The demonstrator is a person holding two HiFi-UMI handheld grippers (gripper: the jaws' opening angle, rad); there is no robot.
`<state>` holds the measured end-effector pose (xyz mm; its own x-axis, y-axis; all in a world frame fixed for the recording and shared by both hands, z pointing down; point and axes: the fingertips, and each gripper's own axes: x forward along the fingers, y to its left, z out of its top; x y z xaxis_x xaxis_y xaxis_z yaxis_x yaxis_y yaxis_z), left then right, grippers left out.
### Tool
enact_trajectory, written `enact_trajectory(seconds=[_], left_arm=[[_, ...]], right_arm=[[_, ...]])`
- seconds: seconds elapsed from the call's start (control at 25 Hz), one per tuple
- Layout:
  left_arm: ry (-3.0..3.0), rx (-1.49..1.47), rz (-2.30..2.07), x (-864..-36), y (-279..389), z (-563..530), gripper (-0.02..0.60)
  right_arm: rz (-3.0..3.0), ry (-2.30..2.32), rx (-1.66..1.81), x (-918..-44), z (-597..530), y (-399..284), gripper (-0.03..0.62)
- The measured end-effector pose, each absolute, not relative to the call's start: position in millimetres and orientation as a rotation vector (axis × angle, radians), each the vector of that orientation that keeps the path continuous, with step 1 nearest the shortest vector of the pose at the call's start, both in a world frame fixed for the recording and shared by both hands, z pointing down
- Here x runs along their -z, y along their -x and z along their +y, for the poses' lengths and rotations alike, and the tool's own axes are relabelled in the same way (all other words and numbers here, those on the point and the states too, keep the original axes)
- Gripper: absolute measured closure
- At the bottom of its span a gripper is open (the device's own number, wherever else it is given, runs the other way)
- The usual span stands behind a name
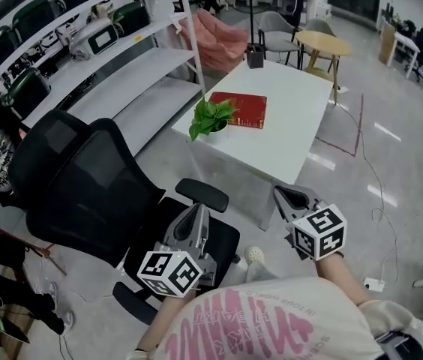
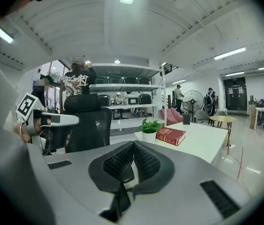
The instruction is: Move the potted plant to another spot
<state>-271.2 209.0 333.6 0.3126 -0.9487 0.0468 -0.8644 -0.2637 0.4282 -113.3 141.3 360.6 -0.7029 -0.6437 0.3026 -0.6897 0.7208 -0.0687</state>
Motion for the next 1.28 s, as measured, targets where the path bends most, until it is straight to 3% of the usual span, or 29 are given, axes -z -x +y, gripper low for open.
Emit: enact_trajectory(seconds=[0.6,1.28], left_arm=[[-2.055,0.334,-1.845,-335,312,71,0.557],[-1.759,0.267,-1.956,-429,347,3,0.557]], right_arm=[[-2.774,-0.843,-0.207,-353,-41,155,0.579],[-2.752,-0.646,-0.414,-453,-147,197,0.579]])
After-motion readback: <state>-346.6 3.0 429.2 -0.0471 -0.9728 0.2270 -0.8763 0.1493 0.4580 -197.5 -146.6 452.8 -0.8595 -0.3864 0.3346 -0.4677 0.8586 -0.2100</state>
